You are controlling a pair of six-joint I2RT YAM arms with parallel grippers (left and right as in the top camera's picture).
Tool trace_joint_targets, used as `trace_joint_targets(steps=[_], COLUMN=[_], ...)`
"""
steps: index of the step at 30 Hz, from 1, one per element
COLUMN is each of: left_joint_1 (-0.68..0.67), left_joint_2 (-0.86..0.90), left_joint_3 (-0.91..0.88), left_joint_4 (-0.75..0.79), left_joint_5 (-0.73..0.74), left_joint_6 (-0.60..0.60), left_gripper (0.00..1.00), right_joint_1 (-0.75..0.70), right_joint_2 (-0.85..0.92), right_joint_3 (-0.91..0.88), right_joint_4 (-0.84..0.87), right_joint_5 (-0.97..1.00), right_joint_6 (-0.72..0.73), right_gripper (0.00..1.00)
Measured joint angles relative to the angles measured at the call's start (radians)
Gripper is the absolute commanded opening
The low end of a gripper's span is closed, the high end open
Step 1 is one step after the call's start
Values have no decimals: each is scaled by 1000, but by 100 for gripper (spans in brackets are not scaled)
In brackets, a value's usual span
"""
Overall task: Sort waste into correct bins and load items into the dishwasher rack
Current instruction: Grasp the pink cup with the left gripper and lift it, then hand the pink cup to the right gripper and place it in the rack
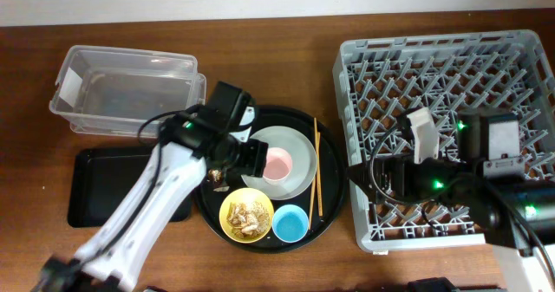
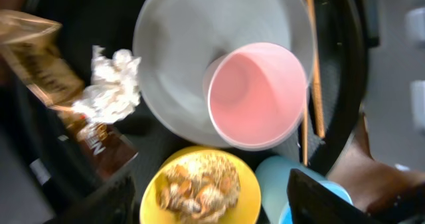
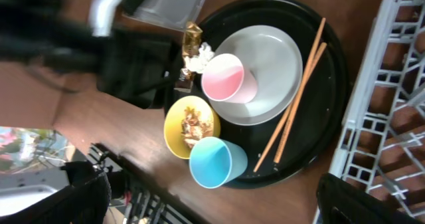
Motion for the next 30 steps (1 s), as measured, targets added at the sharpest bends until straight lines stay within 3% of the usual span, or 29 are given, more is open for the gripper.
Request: trace_joint_targets(steps=[2,5,6,8,12,16,18,20,24,26,30], left_joint_1=[-4,-28,-36,-48,-49,-48,-34,29,228,250,229], left_joint_2=[100,194,210,247,276,274,256,214,114,113,113], left_joint_3=[0,0,0,0,4,144,216,278,317,317,317], left_joint_4=[45,93,109,137,135,-66,-157,-211,-201,-203,-203], left_joint_5=[20,21,10,-26,-49,-23,5,118,655,906,1165], left_joint_6=[-10,-10,-10,-16,-15,-18,-17,-7,136,196,237], left_gripper=[66,49,36,3,1,1,0,1,0,1,1], right_joint_1=[0,0,0,0,0,0,0,0,0,0,50], right_joint_2=[-28,-49,-49,-49,-49,-49,-49,-49,-49,-48,-28], right_joint_3=[0,0,0,0,0,2,2,2,2,4,5], right_joint_4=[-18,-29,-31,-32,-52,-52,-35,3,182,256,322], right_joint_5=[-11,-17,-18,-19,-21,-21,-21,-21,-170,-270,-354], right_joint_6=[4,6,5,6,8,8,9,10,13,12,45], right_gripper=[98,98,98,98,98,100,94,93,94,94,94])
